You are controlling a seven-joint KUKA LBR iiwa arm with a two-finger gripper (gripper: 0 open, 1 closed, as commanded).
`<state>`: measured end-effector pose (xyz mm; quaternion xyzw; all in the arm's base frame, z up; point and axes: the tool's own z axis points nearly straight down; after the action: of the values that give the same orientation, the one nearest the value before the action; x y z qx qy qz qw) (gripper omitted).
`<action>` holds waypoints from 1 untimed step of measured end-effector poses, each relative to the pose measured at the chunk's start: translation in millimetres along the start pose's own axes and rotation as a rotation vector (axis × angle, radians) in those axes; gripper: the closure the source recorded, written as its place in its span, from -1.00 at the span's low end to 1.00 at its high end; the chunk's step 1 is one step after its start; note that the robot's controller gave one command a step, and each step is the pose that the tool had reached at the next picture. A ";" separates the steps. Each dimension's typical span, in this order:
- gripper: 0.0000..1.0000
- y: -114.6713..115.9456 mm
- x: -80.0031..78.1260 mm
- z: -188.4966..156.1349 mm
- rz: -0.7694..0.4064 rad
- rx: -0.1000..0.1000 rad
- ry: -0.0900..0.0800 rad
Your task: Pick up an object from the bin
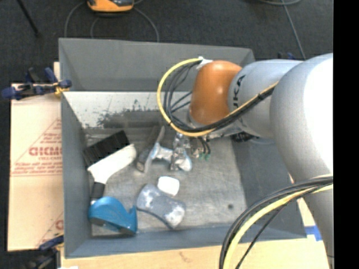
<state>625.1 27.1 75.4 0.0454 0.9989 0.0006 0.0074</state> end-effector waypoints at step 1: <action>1.00 0.0 0.0 0.0 0.000 0.000 0.000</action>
Offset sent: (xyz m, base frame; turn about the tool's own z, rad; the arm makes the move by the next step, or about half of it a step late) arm -0.0001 0.0000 0.0187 0.0000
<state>625.1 27.1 75.4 0.0453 0.9989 0.0006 0.0074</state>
